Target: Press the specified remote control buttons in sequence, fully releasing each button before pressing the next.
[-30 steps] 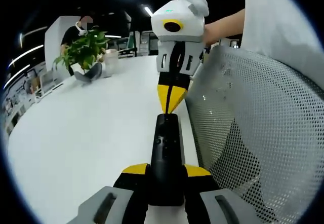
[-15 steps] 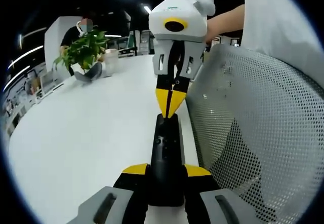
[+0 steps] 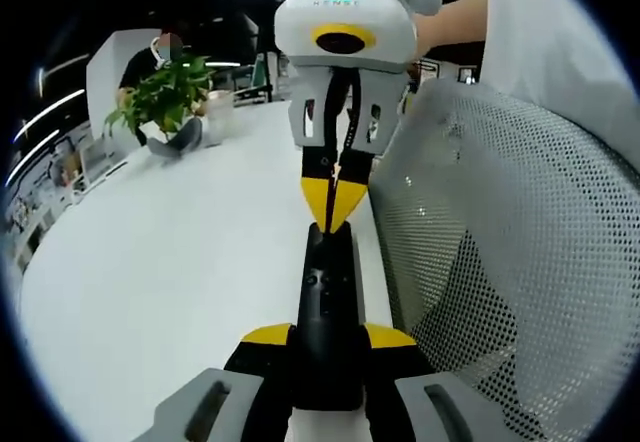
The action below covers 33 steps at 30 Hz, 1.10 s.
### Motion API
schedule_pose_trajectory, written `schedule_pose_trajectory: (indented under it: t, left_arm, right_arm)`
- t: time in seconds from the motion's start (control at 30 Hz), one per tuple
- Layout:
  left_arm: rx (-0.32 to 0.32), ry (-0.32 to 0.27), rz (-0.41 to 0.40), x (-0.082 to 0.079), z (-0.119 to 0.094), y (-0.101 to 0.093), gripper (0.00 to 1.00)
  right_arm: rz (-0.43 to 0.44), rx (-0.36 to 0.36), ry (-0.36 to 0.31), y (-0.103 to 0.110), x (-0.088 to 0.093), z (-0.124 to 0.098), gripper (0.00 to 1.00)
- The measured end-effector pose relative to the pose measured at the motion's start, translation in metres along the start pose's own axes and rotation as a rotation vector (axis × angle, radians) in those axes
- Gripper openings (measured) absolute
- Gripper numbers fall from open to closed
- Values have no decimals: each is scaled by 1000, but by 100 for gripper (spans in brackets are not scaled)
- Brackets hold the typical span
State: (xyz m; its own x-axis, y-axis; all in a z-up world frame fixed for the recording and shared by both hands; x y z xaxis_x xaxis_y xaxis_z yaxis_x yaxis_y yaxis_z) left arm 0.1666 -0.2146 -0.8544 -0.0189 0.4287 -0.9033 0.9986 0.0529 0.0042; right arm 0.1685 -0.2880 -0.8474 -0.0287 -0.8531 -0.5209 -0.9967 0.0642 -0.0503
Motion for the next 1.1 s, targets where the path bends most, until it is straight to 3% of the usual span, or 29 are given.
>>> schedule_pose_trajectory:
  t: [0.33,0.43,0.53,0.67,0.73,0.77,0.83,0.93,1.1]
  left_arm:
    - [0,14,-1,0,1,0,25]
    - [1,13,1,0,1,0,25]
    - [-2,14,-2,0,0,0,25]
    - [2,9,-3,0,1,0,25]
    - [-1,6,-3,0,0,0,25]
    - [-1,5,-4,0,0,0,25]
    - [-2,5,-6,0,0,0,25]
    - [0,1,-6,0,0,0,25]
    - [-4,0,-7,0,0,0,25]
  right_arm:
    - [-45,50,-25,1,1,0,0]
    - [42,62,-73,0,0,0,0]
    - [177,68,-173,-3,-1,-1,0]
    - [254,120,-298,-2,1,-4,0]
    - [309,122,-319,-1,1,-5,0]
    - [290,102,-292,-2,1,-6,0]
    - [247,140,-343,-12,-13,-7,0]
    - [230,87,-313,-6,-19,-3,0]
    - [44,19,-200,5,-14,8,0]
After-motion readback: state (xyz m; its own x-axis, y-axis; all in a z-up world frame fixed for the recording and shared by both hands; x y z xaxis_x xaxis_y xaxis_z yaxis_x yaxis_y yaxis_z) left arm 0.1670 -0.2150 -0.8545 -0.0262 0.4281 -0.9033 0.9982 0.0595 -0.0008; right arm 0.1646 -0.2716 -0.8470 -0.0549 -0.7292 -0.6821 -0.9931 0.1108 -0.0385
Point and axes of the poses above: the point that each gripper's makers call its tool centre point, and the gripper's own axes: z roughly forward along the fingers, y roughly to its left, x roughly out of its underside, the point moved 1 cm from there along -z, roughly backward along the fingers, and after that the axes turned 14 degrees about -y, right-handed, at the moved point
